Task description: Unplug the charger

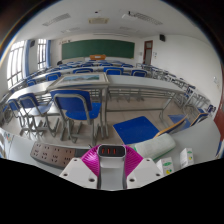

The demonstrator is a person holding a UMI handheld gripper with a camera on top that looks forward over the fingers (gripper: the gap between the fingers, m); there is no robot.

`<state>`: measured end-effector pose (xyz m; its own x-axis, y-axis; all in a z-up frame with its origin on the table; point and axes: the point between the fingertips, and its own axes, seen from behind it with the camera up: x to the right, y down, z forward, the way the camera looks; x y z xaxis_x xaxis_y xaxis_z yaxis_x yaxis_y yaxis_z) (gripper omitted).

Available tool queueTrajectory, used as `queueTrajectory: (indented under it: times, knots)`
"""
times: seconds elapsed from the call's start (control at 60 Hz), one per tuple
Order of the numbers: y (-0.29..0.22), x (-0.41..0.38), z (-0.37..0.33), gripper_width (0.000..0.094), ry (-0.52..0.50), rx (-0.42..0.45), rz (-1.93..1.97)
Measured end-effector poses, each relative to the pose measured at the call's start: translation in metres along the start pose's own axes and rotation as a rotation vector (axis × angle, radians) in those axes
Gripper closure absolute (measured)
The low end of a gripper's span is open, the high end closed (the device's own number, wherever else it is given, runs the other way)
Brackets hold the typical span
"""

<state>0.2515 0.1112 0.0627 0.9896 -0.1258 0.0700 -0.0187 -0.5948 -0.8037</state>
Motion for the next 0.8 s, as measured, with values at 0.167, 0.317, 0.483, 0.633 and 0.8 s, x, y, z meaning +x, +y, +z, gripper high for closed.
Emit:
queueTrajectory:
  times: [0.167,0.317,0.483,0.633,0.8]
  knots:
    - [0.055,-0.005,0.017,0.0539,-0.034,-0.123,0.014]
    - [0.047,0.002,0.006,0.0187,0.007,-0.068,0.004]
    - [0.034,-0.001,-0.029,0.0083,0.020,-0.006,0.007]
    - [0.021,-0.009,-0.096,0.0082,0.032,0.073,0.001]
    - [0.023,-0.023,-0.199,0.0084,0.057,0.142,-0.010]
